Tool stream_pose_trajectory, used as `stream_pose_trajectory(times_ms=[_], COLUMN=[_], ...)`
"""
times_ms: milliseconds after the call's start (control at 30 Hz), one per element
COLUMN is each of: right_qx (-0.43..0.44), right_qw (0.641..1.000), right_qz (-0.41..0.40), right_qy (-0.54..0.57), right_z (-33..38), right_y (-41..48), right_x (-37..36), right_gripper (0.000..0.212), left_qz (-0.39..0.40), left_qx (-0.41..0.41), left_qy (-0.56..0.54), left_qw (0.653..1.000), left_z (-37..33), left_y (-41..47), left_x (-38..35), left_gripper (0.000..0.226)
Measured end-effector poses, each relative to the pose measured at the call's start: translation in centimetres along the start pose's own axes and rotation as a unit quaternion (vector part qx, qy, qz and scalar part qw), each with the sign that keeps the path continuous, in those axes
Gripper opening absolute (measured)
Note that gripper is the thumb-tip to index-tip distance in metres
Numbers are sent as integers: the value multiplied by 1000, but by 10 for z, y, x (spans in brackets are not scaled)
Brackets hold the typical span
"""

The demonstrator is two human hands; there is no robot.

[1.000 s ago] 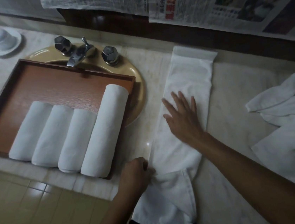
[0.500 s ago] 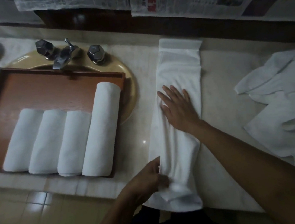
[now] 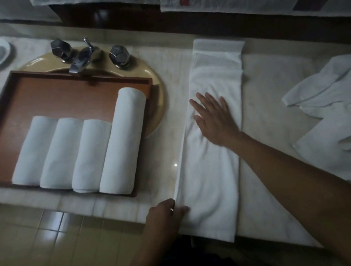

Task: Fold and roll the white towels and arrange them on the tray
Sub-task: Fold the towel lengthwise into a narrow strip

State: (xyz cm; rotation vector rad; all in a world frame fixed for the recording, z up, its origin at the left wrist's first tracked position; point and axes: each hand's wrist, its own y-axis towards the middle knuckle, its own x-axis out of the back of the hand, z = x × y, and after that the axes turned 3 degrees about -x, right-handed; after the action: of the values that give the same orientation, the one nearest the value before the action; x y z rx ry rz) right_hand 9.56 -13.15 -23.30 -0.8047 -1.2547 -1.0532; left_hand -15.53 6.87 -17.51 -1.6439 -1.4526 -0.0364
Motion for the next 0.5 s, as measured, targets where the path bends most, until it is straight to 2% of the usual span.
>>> stream_pose_trajectory(times_ms=[167,267,400,500], right_qx=[-29,-22,27,-19], right_qw=[999,999,998,998], right_qz=[20,-6,51,61], right_qy=[-3,24,14,6], right_z=[14,46,70,56], right_y=[-7,-50,-119,-116], right_x=[7,21,16,14], right_gripper=[56,58,59,61], left_qz=[-53,-81,-78,-80], left_qx=[7,3,-16,-23], left_qy=[110,117,117,122], left_qw=[993,990,990,989], left_z=[-7,-9,-11,-10], left_y=[-6,-9,-9,-8], left_x=[-2,2,3,0], left_gripper=[51,51,47,46])
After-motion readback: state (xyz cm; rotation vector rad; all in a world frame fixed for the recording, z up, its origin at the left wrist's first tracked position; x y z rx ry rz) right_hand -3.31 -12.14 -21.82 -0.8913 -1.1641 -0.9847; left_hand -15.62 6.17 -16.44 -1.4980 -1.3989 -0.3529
